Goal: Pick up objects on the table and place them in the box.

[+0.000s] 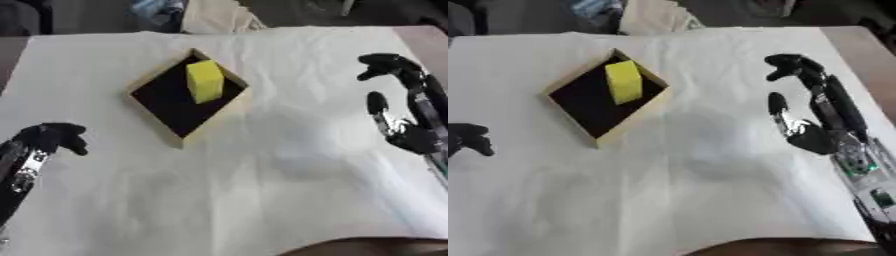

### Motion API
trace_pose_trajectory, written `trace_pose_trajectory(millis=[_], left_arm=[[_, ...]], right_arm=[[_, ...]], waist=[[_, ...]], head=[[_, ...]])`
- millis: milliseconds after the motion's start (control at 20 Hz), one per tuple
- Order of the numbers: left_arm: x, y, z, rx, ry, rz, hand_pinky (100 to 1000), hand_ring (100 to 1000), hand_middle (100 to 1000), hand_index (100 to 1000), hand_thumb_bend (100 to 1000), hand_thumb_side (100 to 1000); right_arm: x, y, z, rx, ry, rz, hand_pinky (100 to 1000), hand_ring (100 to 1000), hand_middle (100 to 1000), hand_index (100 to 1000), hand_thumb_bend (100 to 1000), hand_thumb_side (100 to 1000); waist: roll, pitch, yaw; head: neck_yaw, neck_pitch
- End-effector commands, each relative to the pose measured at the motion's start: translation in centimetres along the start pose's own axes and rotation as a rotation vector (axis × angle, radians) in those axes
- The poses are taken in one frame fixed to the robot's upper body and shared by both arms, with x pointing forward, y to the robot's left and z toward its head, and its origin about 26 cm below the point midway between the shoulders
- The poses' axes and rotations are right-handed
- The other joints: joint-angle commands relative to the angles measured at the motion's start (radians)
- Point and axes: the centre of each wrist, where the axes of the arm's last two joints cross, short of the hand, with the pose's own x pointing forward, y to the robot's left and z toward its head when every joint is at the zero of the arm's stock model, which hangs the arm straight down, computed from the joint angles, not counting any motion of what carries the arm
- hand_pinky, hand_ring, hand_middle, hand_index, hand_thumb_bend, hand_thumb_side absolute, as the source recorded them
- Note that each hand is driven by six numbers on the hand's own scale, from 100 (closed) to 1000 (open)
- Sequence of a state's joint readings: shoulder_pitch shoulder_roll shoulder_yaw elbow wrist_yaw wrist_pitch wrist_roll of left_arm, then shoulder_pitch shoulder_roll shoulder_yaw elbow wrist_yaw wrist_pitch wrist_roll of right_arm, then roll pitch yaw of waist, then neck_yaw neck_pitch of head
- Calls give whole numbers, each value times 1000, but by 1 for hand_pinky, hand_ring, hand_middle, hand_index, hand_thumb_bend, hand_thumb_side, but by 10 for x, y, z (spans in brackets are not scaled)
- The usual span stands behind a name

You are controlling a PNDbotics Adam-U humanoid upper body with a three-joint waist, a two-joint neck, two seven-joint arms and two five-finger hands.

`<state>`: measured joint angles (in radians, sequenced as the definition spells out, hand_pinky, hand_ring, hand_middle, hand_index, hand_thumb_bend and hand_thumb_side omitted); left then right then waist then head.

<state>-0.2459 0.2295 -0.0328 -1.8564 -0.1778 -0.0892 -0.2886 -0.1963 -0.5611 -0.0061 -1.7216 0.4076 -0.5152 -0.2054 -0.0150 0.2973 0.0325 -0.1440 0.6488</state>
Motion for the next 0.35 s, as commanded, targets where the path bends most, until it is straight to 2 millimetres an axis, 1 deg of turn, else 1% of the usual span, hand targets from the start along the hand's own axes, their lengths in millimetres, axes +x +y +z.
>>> trace_pose_trajectory(millis=[50,150,200,300,350], left_arm=[[3,5,1,9,-7,-27,801,571,559,739,211,942],[2,5,2,3,-3,-27,801,571,559,739,211,942],[1,4,2,1,-2,-28,801,571,559,739,211,942],[1,5,3,-1,-1,-30,801,571,559,739,211,942],[1,5,3,-1,-1,-30,800,565,552,733,209,944]], right_arm=[[16,6,6,-53,53,-80,773,659,799,898,100,900],[28,15,16,-63,98,-147,773,659,799,898,100,900],[35,19,17,-72,109,-179,773,659,799,898,100,900],[47,18,15,-81,115,-224,773,659,799,898,100,900],[51,16,14,-81,116,-240,767,647,790,879,100,916]], waist=[[0,-18,-1],[-3,-23,2],[-5,-24,3],[-7,-25,4],[-7,-25,3]], head=[[2,1],[-2,6],[-3,8],[-3,9],[-3,8]])
